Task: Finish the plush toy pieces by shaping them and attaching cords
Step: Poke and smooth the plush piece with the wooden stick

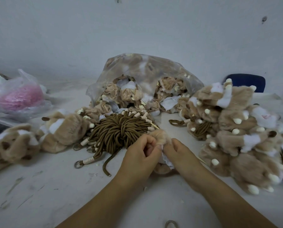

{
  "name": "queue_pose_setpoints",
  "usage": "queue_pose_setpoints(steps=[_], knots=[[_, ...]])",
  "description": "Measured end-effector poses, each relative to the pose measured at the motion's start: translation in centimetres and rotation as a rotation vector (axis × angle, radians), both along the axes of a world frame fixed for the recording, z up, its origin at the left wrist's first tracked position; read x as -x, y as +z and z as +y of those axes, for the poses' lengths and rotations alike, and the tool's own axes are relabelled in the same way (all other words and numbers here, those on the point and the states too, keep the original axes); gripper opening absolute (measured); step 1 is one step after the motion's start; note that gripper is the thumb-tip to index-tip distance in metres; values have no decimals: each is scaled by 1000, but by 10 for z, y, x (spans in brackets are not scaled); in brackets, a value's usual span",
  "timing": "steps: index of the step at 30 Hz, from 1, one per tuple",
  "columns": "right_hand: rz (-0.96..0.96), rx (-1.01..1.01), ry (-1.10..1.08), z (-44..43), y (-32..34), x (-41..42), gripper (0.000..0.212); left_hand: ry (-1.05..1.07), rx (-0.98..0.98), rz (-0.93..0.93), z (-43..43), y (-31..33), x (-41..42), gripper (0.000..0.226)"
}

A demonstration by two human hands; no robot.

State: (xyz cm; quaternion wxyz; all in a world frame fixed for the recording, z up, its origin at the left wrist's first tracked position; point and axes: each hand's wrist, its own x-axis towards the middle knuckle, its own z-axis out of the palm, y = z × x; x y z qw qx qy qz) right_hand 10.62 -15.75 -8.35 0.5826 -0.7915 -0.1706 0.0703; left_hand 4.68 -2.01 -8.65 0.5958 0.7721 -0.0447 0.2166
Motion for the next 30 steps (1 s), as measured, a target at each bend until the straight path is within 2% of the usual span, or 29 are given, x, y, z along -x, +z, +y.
queue_pose_setpoints(steps=[3,7,10,13,17,23,30], knots=[[-31,3,-14,-1,-2,1,23,-33,-54,6,2,1,-2,11],[36,-40,-28,-3,-2,-4,23,-105,-36,84,-1,1,-3,7],[80,-12,-59,-1,1,-7,29,-132,8,126,-1,-2,-5,16],[86,-87,78,-2,2,-1,30,-65,7,142,1,-3,-6,21],[103,-134,119,-5,6,6,27,67,-23,118,0,-3,-6,25],[34,-103,286,-5,11,12,24,200,29,64,8,1,-7,24],[-100,-22,126,-5,7,7,26,28,136,80,5,6,-5,24]])
